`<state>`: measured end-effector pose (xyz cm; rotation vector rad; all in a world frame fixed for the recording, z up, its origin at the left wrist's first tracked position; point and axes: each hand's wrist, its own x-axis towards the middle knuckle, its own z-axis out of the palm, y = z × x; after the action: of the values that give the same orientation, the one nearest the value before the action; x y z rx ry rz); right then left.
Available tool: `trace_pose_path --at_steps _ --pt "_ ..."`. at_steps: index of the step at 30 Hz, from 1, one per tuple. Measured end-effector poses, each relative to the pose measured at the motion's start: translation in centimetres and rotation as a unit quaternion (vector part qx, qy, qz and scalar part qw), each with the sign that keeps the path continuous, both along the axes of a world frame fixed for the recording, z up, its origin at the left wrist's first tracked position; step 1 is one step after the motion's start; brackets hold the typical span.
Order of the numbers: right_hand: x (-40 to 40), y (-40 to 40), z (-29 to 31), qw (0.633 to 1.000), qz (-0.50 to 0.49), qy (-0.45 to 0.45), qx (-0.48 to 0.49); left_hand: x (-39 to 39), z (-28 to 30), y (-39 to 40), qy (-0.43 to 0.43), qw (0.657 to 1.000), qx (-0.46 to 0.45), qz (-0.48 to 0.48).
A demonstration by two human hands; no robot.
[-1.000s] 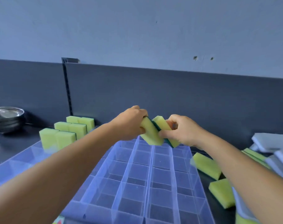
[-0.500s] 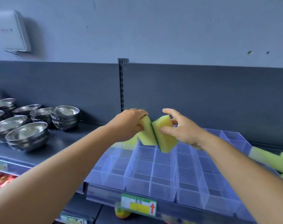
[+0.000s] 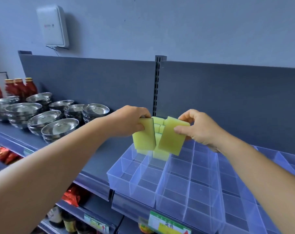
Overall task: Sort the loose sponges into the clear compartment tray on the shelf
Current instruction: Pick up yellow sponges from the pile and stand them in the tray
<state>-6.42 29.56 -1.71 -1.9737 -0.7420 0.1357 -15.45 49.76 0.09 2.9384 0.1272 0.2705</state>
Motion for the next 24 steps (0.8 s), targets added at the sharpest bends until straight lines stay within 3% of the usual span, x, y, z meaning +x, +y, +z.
trace_pose_path --at_steps 5,15,24 --pt "-0.4 2.7 -1.5 0.997 0.03 -0.002 -0.073 -0.2 -1.5 0.8 0.042 0.999 0.017 -0.005" --pt "-1.6 4.4 -2.3 0.983 -0.059 -0.08 -0.156 1.3 -3.2 3.1 0.025 0.998 0.035 -0.039" --pt "-3.7 5.5 -2.8 0.937 -0.098 -0.191 -0.275 1.4 -5.8 3.3 0.016 0.992 0.086 -0.091"
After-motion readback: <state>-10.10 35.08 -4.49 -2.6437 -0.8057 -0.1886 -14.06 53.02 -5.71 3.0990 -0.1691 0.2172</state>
